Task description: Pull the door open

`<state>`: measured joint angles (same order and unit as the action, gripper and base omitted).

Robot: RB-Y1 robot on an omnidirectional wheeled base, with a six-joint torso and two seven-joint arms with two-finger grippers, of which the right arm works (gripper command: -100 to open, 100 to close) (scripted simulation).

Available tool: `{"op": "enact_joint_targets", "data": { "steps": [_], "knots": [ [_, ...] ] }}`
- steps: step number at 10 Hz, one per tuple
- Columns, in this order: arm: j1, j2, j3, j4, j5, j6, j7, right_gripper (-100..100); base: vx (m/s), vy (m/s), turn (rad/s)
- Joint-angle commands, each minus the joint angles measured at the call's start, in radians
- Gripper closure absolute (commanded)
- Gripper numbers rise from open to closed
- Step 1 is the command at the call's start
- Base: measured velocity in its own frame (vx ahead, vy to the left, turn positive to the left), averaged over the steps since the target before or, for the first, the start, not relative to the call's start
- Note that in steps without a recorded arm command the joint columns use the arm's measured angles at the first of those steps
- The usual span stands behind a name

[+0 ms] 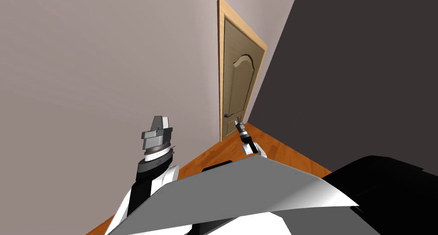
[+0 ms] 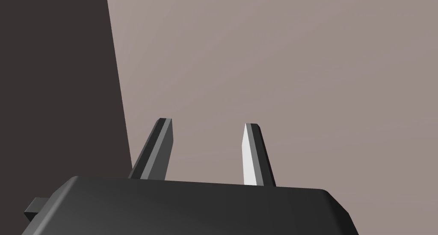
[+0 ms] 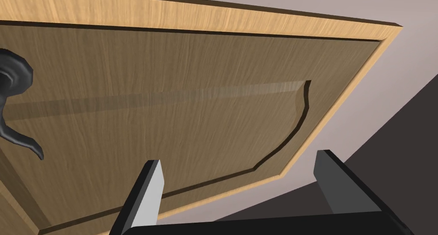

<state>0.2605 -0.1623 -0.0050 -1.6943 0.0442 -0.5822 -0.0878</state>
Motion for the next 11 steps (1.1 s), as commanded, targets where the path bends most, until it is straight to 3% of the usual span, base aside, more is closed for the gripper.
{"op": "enact_joint_targets", "data": {
  "steps": [1, 4, 7, 11],
  "knots": [
    [-0.020, -0.014, 0.009, 0.050, -0.005, -0.010, -0.011, -100, 0.043, -0.076, 0.198],
    [-0.035, -0.026, 0.014, 0.113, -0.009, -0.016, -0.020, -100, 0.039, -0.071, 0.072],
    [-0.081, -0.060, 0.027, 0.227, -0.021, -0.034, -0.045, -100, 0.038, -0.090, 0.155],
    [-0.111, -0.082, 0.035, 0.332, -0.029, -0.046, -0.062, -100, 0.031, -0.068, 0.085]
  ]
}}
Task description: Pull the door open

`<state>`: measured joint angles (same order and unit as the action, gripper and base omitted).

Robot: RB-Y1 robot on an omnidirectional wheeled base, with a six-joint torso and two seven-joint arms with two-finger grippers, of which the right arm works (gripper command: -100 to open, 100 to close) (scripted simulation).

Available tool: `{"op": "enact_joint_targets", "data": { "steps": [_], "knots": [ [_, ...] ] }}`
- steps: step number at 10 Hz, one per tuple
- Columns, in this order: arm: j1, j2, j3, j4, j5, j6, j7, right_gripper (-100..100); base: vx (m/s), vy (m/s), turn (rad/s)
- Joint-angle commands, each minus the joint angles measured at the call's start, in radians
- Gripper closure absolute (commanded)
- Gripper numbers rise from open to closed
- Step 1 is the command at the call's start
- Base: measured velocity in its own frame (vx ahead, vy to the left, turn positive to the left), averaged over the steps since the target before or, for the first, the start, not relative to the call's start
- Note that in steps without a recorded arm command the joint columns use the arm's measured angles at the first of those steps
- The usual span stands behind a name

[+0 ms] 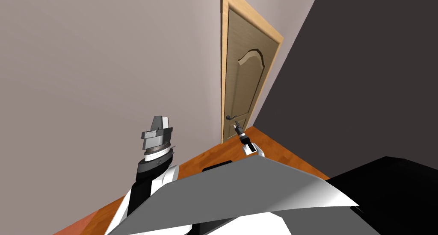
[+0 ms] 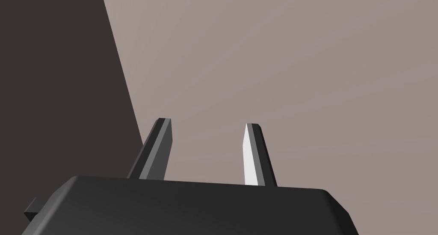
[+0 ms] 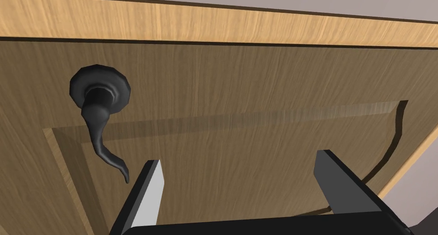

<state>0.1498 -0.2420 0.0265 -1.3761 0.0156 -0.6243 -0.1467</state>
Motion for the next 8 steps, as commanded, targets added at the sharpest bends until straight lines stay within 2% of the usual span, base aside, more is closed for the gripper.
{"op": "enact_joint_targets", "data": {
  "steps": [1, 2, 4, 5, 7, 8],
  "knots": [
    [-0.015, -0.013, 0.008, 0.050, -0.005, -0.009, -0.011, -100, 0.044, -0.082, 0.168],
    [-0.015, -0.013, 0.008, 0.061, -0.005, -0.009, -0.011, -100, 0.031, -0.074, 0.053],
    [-0.043, -0.034, 0.016, 0.127, -0.012, -0.020, -0.026, -100, 0.016, -0.090, 0.136],
    [-0.043, -0.034, 0.016, 0.144, -0.012, -0.020, -0.026, -100, 0.008, -0.075, 0.051],
    [-0.068, -0.053, 0.024, 0.210, -0.019, -0.030, -0.041, -100, 0.031, -0.076, 0.109],
    [-0.068, -0.053, 0.024, 0.219, -0.019, -0.030, -0.041, -100, 0.012, -0.078, 0.057]
  ]
}}
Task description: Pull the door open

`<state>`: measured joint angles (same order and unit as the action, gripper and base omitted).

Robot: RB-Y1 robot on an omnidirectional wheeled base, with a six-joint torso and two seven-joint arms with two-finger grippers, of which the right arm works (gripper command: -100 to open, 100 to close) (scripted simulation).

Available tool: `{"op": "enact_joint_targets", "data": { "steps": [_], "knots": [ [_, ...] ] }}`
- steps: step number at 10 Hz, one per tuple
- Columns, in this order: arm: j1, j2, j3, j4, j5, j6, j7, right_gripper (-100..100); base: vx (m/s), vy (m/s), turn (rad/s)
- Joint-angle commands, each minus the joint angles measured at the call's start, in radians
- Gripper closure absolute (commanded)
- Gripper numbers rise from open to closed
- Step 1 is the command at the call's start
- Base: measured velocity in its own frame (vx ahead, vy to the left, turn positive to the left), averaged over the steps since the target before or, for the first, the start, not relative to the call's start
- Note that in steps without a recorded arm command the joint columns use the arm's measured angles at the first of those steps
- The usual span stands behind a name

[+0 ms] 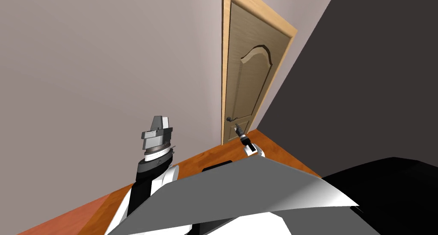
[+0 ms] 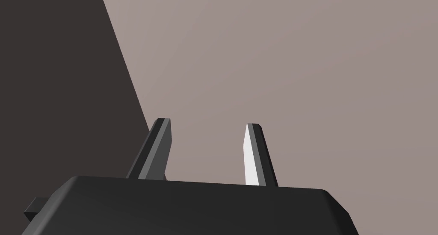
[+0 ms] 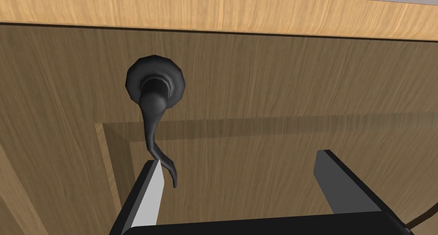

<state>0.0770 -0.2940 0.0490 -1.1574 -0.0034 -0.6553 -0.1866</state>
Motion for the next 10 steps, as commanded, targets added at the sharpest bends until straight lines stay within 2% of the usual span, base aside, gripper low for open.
{"op": "enact_joint_targets", "data": {
  "steps": [1, 2, 3, 7, 10],
  "knots": [
    [-0.008, -0.010, 0.005, 0.037, -0.004, -0.004, -0.008, -100, 0.014, -0.070, 0.083],
    [-0.019, -0.018, 0.008, 0.069, -0.007, -0.008, -0.014, -100, 0.016, -0.077, 0.148],
    [-0.019, -0.018, 0.008, 0.069, -0.007, -0.008, -0.014, -100, 0.018, -0.057, 0.040],
    [-0.057, -0.047, 0.019, 0.182, -0.017, -0.023, -0.035, -100, 0.014, -0.081, 0.096],
    [-0.076, -0.060, 0.024, 0.237, -0.022, -0.031, -0.045, -100, 0.004, -0.070, 0.072]
  ]
}}
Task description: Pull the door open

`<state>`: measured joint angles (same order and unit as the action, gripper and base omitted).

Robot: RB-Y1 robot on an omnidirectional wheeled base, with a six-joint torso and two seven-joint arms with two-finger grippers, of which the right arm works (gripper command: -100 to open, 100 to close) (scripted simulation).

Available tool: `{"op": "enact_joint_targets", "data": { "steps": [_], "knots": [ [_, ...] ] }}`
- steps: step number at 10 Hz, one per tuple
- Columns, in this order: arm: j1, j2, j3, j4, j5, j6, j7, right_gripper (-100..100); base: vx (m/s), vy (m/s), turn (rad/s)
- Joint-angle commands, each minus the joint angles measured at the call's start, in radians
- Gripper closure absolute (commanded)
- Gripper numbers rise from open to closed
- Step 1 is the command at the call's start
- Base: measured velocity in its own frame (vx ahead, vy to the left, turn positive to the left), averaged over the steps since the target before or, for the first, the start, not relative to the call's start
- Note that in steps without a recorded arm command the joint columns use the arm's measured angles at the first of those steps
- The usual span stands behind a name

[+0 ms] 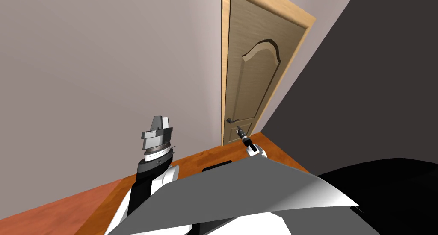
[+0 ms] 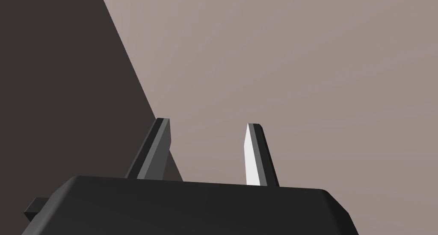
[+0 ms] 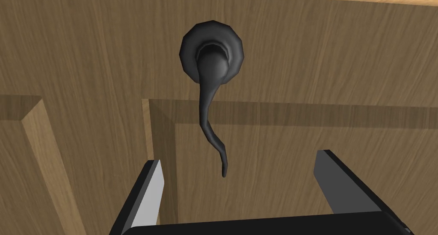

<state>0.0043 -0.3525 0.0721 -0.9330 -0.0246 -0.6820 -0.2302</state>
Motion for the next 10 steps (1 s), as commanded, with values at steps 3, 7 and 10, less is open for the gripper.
{"op": "enact_joint_targets", "data": {
  "steps": [3, 7, 10],
  "knots": [
    [-0.013, -0.003, -0.028, 0.042, -0.014, -0.006, 0.009, -100, 0.013, -0.033, 0.103],
    [-0.033, -0.001, -0.114, 0.106, -0.051, -0.012, 0.043, -100, 0.043, -0.020, 0.327],
    [-0.044, 0.000, -0.162, 0.142, -0.071, -0.016, 0.062, -100, 0.038, -0.033, 0.206]
  ]
}}
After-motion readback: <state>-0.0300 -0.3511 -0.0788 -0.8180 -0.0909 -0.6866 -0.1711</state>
